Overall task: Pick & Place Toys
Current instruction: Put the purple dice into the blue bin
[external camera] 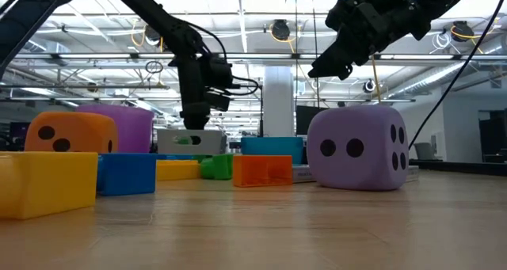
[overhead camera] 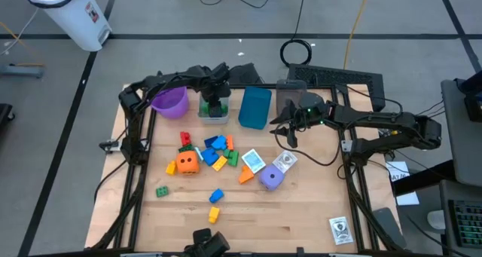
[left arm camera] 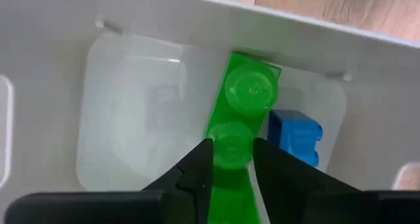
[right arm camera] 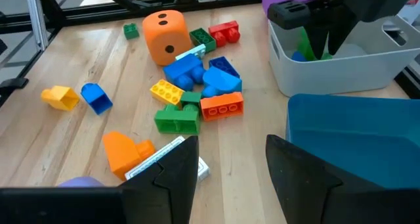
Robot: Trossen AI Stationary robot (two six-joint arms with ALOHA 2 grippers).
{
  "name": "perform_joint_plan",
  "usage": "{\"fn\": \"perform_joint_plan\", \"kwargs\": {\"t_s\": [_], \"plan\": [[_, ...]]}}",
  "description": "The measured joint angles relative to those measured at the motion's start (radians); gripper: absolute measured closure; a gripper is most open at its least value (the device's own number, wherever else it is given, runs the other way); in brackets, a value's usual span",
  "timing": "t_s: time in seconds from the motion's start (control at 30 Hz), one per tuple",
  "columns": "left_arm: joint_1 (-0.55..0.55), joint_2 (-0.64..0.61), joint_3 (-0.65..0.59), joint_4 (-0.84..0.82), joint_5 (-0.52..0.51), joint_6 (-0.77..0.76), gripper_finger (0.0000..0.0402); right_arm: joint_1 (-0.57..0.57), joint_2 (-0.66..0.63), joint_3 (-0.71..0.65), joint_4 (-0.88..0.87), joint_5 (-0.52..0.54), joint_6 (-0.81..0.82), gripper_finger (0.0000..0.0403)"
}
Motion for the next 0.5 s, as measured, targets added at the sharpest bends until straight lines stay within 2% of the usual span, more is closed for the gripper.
{"fn": "perform_joint_plan", "kwargs": {"t_s": [0.27,0.5], "plan": [[0.001,-0.062,0.018,-0.001,0.005,0.006,0.0268,0.0,0.0,0.0,0.0,0.0,0.0,0.0234],[0.001,-0.241,0.033,0.018,0.025,0.015,0.0246,0.004,0.0,-0.002,0.0,-0.003,0.0,0.0234]]}}
